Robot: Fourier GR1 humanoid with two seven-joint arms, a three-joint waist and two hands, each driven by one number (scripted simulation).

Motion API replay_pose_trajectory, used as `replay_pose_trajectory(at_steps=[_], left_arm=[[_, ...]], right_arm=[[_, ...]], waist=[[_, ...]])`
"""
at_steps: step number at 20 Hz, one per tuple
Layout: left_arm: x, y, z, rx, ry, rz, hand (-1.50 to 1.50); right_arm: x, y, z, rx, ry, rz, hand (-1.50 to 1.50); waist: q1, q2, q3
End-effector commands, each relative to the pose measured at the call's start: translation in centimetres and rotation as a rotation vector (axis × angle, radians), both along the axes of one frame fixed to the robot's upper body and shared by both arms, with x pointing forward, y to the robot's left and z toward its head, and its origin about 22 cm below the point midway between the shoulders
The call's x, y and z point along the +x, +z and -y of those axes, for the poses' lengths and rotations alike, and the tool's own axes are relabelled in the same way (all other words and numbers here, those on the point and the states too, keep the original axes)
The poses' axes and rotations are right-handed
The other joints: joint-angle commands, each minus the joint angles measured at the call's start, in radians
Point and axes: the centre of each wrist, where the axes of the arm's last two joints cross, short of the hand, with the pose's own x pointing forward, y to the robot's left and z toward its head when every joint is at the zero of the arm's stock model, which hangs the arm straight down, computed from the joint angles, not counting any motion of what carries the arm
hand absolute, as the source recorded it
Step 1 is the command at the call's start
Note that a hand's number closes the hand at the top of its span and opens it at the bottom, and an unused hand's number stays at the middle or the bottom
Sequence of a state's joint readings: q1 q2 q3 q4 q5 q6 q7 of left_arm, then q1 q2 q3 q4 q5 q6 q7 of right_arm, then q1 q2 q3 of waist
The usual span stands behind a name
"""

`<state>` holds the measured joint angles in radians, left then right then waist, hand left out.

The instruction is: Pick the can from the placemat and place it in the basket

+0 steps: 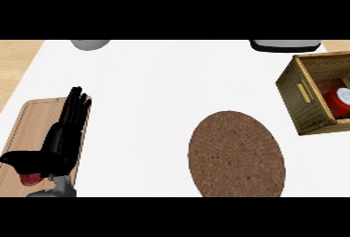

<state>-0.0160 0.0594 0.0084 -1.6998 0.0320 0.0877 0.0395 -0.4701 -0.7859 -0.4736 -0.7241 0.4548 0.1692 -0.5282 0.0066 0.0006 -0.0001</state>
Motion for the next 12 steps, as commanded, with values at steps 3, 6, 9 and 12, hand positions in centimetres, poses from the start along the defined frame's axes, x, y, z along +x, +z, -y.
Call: replay_pose_trajectory(at_steps=[3,6,9,12], left_arm=[[0.1,-0.4,-0.8,0.011,0.016,0.001,0.00],[-0.5,0.7,2.5,-0.004,0.014,-0.003,0.00],[-0.8,-0.7,-0.6,0.005,-0.006,-0.010,0.00],[1.1,-0.3,0.7,0.006,0.008,0.000,0.00]], right_arm=[[0.6,3.3,0.8,0.039,-0.053,0.189,-1.50],[-0.6,3.1,1.1,0.048,-0.116,0.223,-1.50],[-2.4,7.3,3.4,0.046,-0.144,0.229,-1.50],[-3.6,8.4,5.5,0.085,-0.217,0.232,-1.50]], waist=[[0.003,0.002,0.001],[-0.005,-0.002,0.001],[-0.006,-0.001,0.000],[-0.002,0.003,0.001]])
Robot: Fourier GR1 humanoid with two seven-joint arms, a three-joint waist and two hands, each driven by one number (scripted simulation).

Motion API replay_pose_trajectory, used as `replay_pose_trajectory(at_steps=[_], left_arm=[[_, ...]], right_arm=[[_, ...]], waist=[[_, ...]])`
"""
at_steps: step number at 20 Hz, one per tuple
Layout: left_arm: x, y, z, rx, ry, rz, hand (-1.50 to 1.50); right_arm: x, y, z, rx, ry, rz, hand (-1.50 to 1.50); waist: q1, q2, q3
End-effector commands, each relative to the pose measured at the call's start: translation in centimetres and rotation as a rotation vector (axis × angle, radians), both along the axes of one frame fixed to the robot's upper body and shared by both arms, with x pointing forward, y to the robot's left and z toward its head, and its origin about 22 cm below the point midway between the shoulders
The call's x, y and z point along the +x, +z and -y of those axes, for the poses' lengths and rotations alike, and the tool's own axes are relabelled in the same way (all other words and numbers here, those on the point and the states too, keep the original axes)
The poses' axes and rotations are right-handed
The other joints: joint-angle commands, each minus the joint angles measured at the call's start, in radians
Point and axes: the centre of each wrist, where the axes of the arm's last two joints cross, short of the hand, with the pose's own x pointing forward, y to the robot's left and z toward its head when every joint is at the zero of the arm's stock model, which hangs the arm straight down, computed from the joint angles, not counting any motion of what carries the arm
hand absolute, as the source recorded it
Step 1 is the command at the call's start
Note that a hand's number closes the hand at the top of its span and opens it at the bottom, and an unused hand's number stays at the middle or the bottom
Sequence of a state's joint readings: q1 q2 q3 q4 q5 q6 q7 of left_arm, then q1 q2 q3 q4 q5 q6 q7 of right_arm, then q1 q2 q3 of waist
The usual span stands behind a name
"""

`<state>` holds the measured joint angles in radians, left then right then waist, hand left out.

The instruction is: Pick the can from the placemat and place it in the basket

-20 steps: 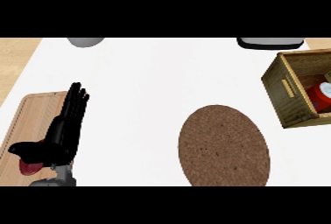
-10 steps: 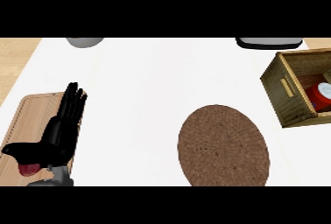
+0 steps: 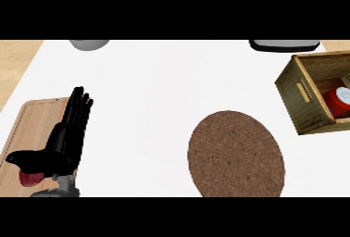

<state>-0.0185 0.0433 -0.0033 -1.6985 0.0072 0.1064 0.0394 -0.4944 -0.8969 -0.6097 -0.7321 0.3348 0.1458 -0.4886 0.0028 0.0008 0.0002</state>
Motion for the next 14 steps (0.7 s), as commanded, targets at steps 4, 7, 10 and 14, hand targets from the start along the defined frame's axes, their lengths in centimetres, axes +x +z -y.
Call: replay_pose_trajectory(at_steps=[4,7,10,14], left_arm=[[0.0,-0.6,-0.2,-0.013,-0.012,0.001,0.00],[0.8,0.7,0.2,-0.014,-0.012,0.008,0.00],[-0.5,0.0,-0.8,-0.009,-0.018,0.007,0.00],[0.2,1.5,0.8,0.014,-0.019,0.015,0.00]], right_arm=[[-4.7,2.3,5.0,0.197,-0.099,0.080,-1.50],[-5.5,2.8,5.9,0.217,-0.086,0.107,-1.50],[-8.4,4.0,7.6,0.176,-0.044,0.124,-1.50],[-11.1,5.9,8.9,0.250,0.042,0.109,-1.50]], waist=[[0.002,0.004,0.001],[0.011,0.005,0.002],[0.015,0.007,0.003],[0.007,0.004,0.004]])
